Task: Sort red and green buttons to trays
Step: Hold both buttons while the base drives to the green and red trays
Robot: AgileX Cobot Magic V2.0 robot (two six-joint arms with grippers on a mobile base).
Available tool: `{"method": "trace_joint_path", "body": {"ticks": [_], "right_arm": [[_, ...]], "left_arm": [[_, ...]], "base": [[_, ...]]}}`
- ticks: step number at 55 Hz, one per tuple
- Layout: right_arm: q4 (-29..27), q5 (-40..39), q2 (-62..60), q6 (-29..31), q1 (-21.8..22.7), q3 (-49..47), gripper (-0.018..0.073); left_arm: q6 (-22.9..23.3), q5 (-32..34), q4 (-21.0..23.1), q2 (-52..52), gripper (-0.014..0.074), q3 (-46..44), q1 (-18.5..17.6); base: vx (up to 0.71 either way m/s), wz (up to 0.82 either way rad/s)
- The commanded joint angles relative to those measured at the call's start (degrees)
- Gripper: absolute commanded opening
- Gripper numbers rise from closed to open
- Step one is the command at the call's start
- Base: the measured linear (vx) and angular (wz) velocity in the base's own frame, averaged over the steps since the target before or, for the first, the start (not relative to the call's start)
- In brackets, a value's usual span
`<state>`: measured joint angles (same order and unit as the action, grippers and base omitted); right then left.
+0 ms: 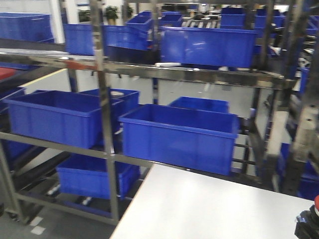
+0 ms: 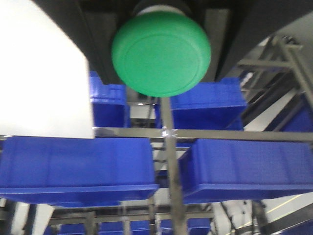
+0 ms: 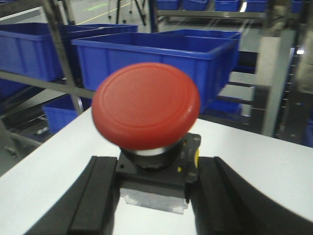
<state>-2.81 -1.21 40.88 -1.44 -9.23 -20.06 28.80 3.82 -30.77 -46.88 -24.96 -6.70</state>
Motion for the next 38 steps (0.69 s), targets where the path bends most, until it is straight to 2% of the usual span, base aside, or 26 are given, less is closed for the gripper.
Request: {"method": "trace_joint_path", "body": {"ticks": [1, 38], "right_arm": [[0.55, -5.07, -0.30, 0.55, 0.20, -1.78, -0.0008], [0.55, -5.05, -0.03, 0.55, 0.20, -1.78, -0.0008]], "left_arm": [[0.47, 4.40, 0.69, 0.21, -0.0003, -1.57, -0.19], [0.47, 3.99, 0.69, 0.35, -0.0003, -1.57, -0.19]], "base": [[-0.03, 0.53], [-0.05, 0.52]]}}
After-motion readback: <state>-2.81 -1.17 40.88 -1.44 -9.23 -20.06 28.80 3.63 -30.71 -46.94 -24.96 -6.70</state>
